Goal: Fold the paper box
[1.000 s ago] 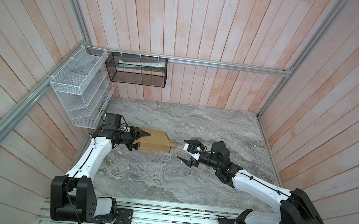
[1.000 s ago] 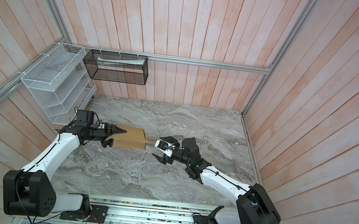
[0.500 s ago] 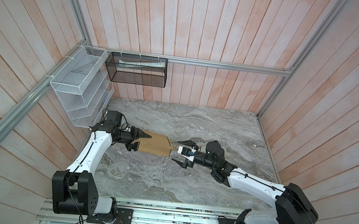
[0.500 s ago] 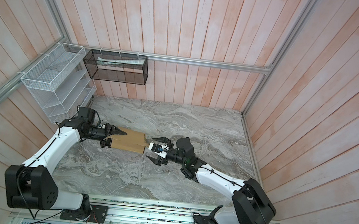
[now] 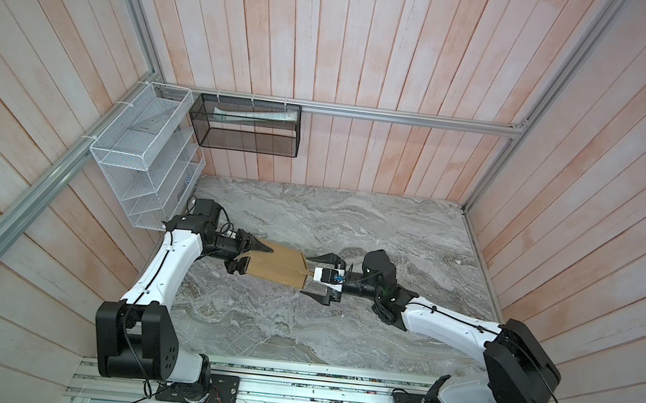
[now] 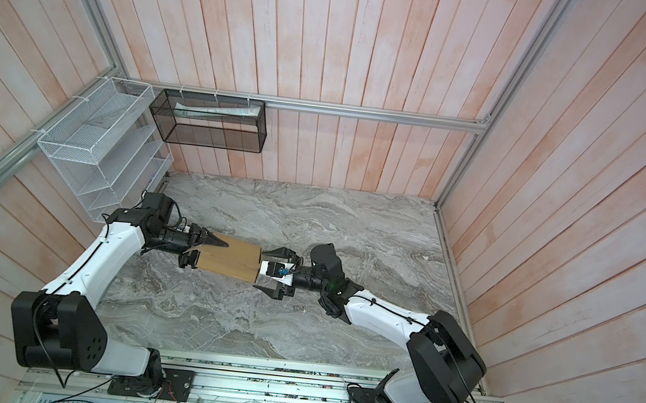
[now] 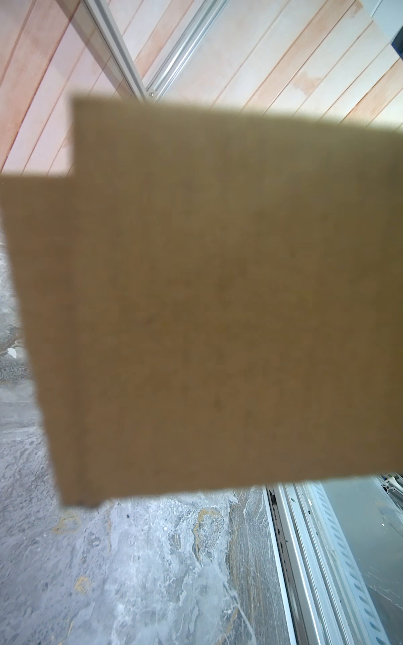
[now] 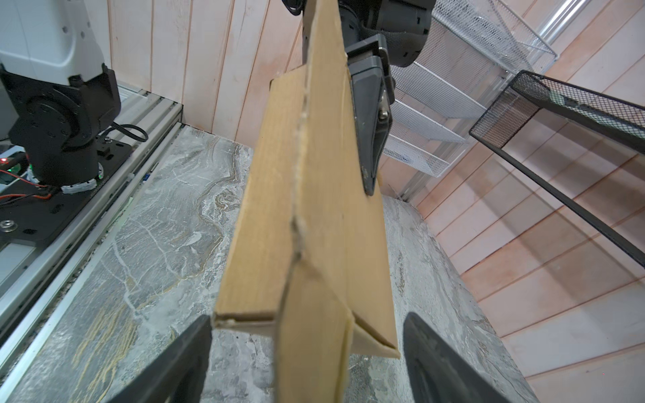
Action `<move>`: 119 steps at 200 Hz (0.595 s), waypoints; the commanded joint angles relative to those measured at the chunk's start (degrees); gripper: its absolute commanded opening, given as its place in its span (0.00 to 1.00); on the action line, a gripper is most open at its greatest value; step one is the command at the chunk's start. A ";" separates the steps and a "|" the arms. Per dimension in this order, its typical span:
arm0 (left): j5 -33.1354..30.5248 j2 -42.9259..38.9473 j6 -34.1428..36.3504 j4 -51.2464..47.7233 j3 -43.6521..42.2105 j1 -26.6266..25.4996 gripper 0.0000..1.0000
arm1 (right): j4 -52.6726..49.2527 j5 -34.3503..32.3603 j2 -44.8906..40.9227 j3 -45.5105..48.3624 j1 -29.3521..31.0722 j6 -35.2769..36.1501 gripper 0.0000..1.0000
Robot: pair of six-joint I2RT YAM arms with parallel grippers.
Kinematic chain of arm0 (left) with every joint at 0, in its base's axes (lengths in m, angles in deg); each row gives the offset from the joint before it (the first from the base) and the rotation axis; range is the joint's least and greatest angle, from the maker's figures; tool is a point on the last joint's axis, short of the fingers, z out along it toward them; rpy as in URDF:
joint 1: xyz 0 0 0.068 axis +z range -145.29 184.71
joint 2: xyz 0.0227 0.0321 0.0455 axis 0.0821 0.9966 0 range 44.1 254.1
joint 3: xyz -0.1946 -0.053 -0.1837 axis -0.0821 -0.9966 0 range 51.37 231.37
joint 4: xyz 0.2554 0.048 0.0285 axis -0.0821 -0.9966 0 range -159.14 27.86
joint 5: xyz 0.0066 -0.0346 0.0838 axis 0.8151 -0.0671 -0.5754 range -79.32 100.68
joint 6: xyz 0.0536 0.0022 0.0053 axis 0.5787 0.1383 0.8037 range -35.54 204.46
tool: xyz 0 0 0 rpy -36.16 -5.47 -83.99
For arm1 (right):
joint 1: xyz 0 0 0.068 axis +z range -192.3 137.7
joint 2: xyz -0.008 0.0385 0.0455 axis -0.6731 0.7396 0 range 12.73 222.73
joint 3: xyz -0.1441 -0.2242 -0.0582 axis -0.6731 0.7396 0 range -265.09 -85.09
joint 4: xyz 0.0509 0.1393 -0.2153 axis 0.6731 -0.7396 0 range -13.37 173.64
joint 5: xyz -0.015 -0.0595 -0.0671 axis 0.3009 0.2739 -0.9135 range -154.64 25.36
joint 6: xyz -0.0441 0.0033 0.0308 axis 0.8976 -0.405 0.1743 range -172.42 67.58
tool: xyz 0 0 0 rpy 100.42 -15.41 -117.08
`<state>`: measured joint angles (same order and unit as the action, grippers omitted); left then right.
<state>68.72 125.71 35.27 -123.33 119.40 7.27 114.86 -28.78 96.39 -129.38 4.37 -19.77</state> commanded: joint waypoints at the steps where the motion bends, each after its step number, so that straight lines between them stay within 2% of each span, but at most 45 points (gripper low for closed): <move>1: 0.96 0.38 1.74 -1.70 1.51 -0.02 0.38 | 0.44 2.20 0.79 -2.16 0.87 -0.03 0.86; 87: 1.15 0.40 3.31 -4.03 3.16 -0.02 0.38 | 4.71 0.46 4.46 -3.93 4.33 -0.04 0.87; 119: 1.50 0.48 2.89 -3.42 2.74 -0.10 0.38 | 4.51 -3.99 5.03 -4.66 6.76 1.15 0.87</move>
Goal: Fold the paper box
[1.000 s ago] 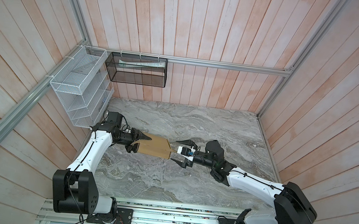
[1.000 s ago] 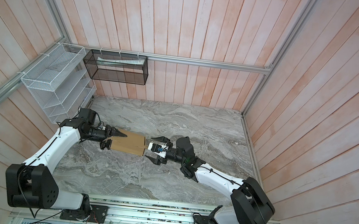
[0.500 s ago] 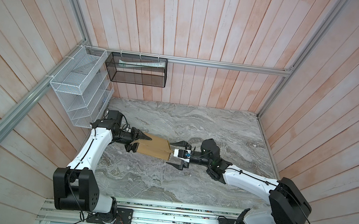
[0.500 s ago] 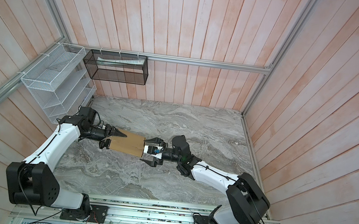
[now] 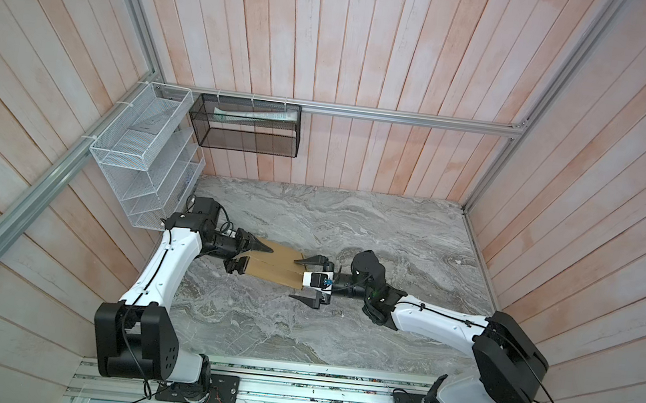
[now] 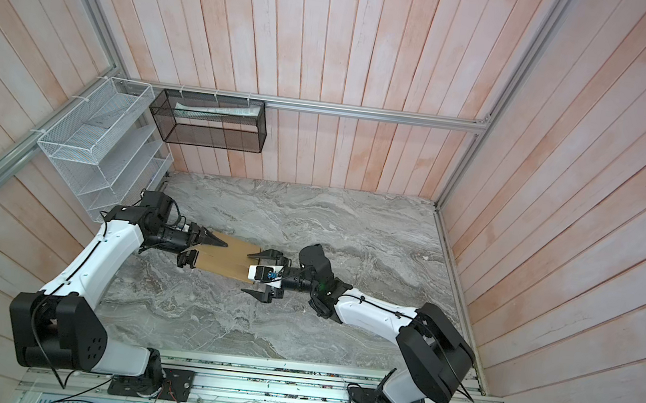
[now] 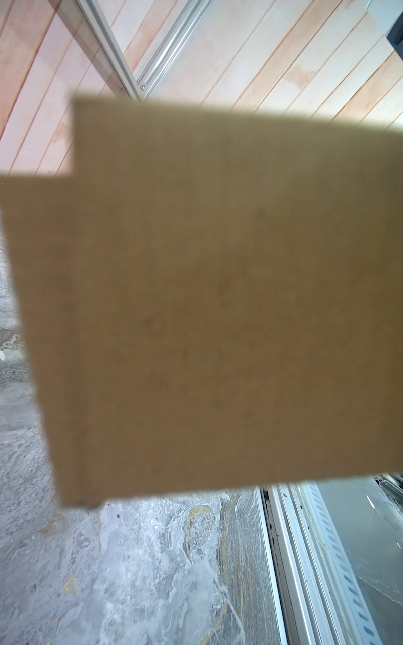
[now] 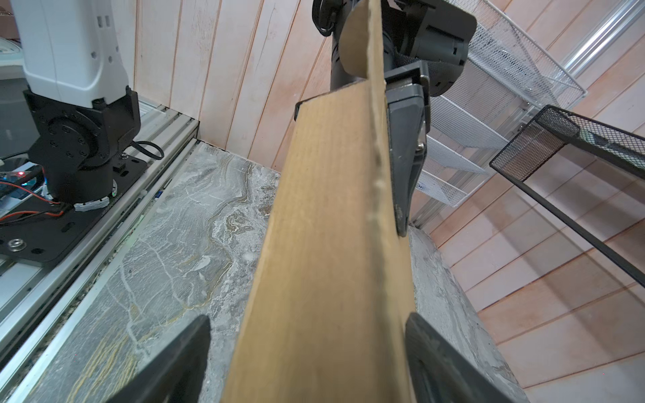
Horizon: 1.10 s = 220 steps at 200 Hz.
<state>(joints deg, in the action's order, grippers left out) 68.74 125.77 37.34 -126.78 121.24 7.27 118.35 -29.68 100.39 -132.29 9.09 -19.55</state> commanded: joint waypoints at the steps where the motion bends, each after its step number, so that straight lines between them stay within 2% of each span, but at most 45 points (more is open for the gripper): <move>1: 1.46 0.37 0.81 0.04 0.94 -0.10 0.38 | 1.08 -3.34 1.07 -1.76 2.08 0.95 0.87; 28: 1.69 0.38 0.84 0.13 0.95 -0.11 0.37 | 3.29 -8.34 1.84 -1.49 4.07 1.84 0.86; 62: 1.85 0.28 0.88 0.12 0.55 -0.11 0.37 | 5.47 -12.73 2.66 -1.40 5.52 2.47 0.78; 103: 1.79 -0.01 0.88 0.20 0.37 -0.11 0.37 | 6.31 -14.72 4.03 -2.34 5.97 3.41 0.65; 153: 2.04 -0.21 0.70 -0.32 0.81 -0.19 0.37 | 6.48 -16.23 5.32 -3.34 6.36 4.40 0.63; 186: 1.98 -0.53 0.45 0.25 0.29 -0.39 0.37 | 7.19 -17.11 5.29 -3.51 6.61 4.36 0.55; 220: 2.14 -0.81 -0.07 1.26 0.24 -0.37 0.44 | 7.34 -17.51 4.56 -3.24 6.68 4.58 0.53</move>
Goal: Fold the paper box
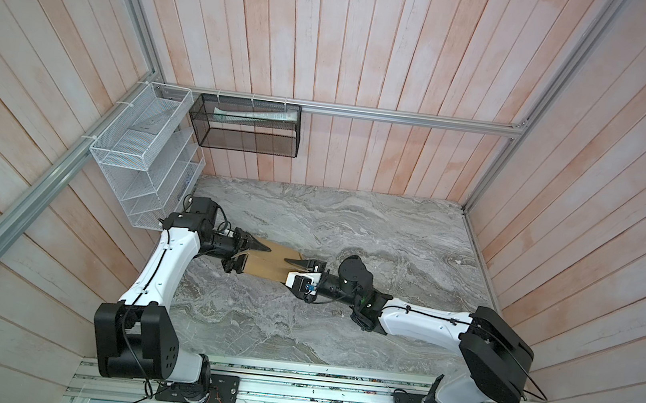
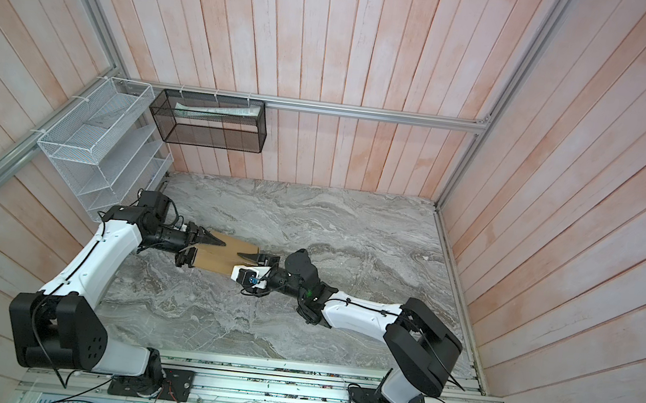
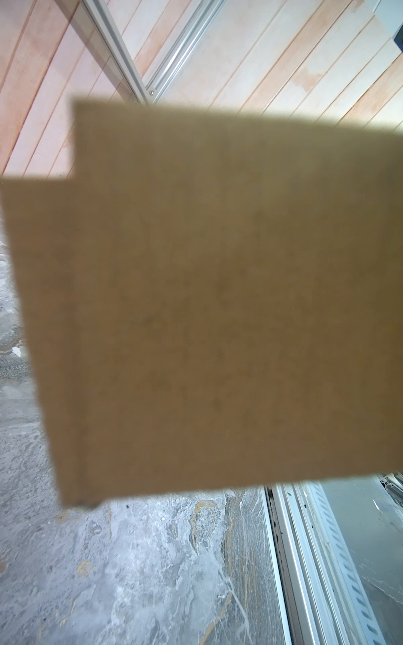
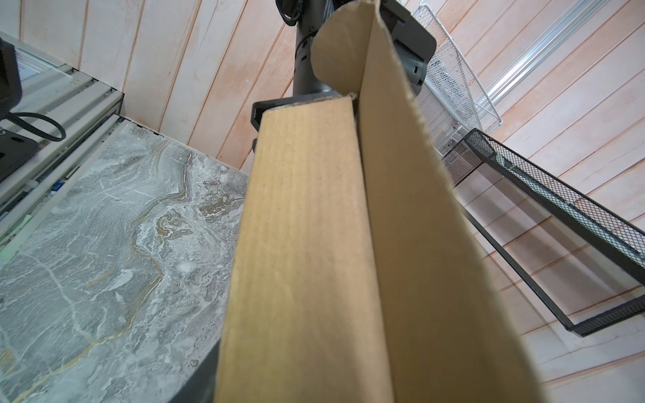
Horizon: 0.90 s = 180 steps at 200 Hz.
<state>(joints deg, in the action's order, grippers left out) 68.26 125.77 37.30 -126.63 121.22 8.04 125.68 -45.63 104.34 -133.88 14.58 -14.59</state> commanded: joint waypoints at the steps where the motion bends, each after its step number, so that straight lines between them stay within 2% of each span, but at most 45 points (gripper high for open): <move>1: 2.58 -0.81 -0.04 1.16 0.32 -1.14 0.45 | 0.04 -1.58 0.60 -1.60 1.20 -0.38 0.54; 33: 1.78 -0.37 0.84 0.89 1.29 -1.14 0.52 | -0.21 -1.60 0.23 -1.54 1.25 -0.07 0.49; 55: 1.70 -0.37 0.57 1.70 1.46 -1.05 0.62 | -0.30 -1.90 0.02 -1.44 1.45 0.12 0.47; 164: -0.27 1.26 2.32 3.88 3.48 0.50 0.66 | -1.69 -3.40 -2.59 0.27 2.00 0.58 0.39; 180: -0.52 1.98 3.11 4.00 4.39 1.05 0.67 | -1.83 -4.18 -3.07 0.66 2.00 0.59 0.35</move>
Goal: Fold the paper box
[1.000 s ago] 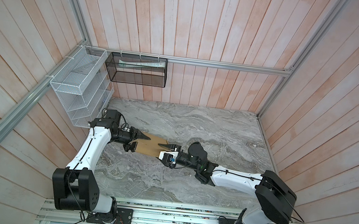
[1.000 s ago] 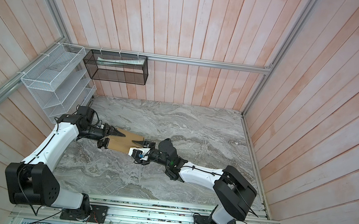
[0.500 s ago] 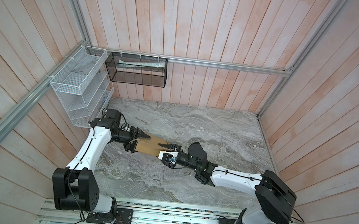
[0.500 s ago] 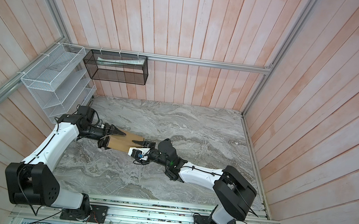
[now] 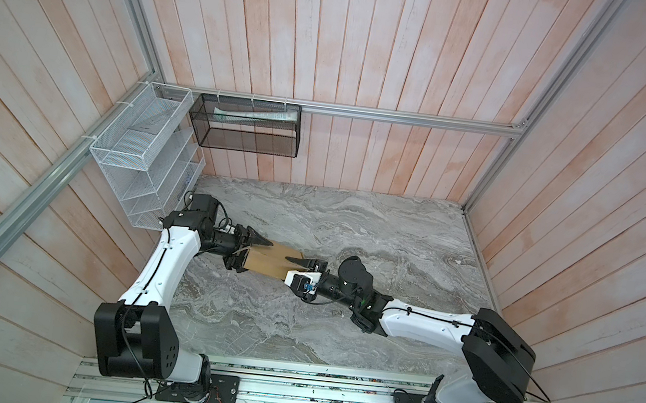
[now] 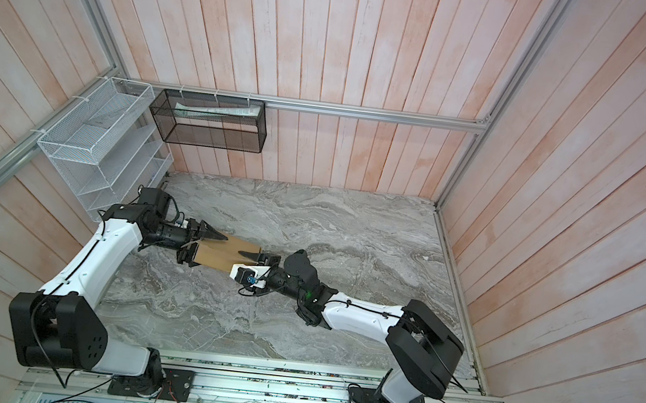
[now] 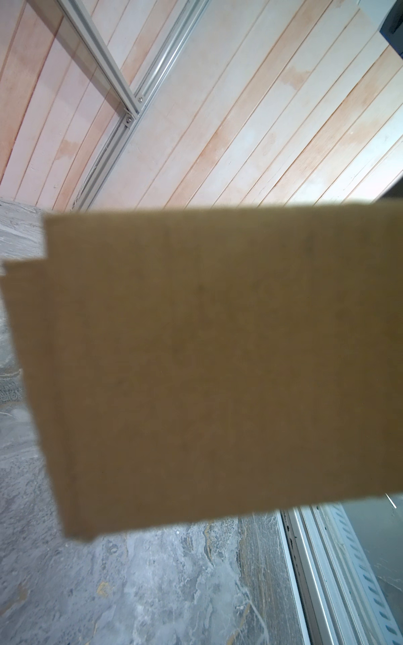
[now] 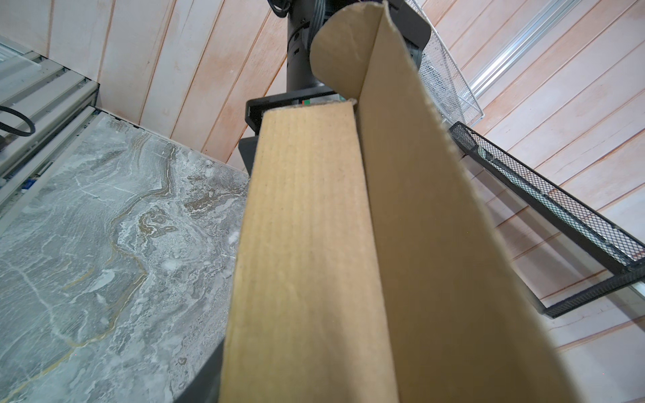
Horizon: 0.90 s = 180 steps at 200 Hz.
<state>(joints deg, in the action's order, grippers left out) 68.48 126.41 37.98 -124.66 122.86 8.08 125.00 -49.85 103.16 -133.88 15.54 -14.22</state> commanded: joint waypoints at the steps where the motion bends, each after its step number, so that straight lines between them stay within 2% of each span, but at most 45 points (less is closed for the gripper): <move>1: -0.75 1.40 2.48 2.04 2.81 1.06 0.67 | -1.18 0.01 -1.86 0.69 1.04 0.22 0.35; 64: -1.88 3.64 4.76 1.68 5.62 3.45 0.68 | -2.95 -1.48 -2.73 1.64 1.22 -0.08 0.32; 118: -5.74 5.73 5.79 0.49 9.49 5.76 0.68 | -4.15 -2.39 -4.42 4.03 1.22 -1.38 0.30; 150: -10.67 7.90 5.87 1.59 10.82 5.76 0.68 | -4.91 -2.66 -6.23 6.02 1.30 -3.58 0.30; 180: -18.19 8.56 5.96 5.08 11.61 5.67 0.68 | -5.94 -3.21 -7.93 7.69 1.38 -5.68 0.29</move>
<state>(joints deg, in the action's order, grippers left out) 57.77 134.30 42.79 -123.22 132.80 13.68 119.73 -53.02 97.92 -127.39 16.61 -17.08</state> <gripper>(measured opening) 0.678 0.512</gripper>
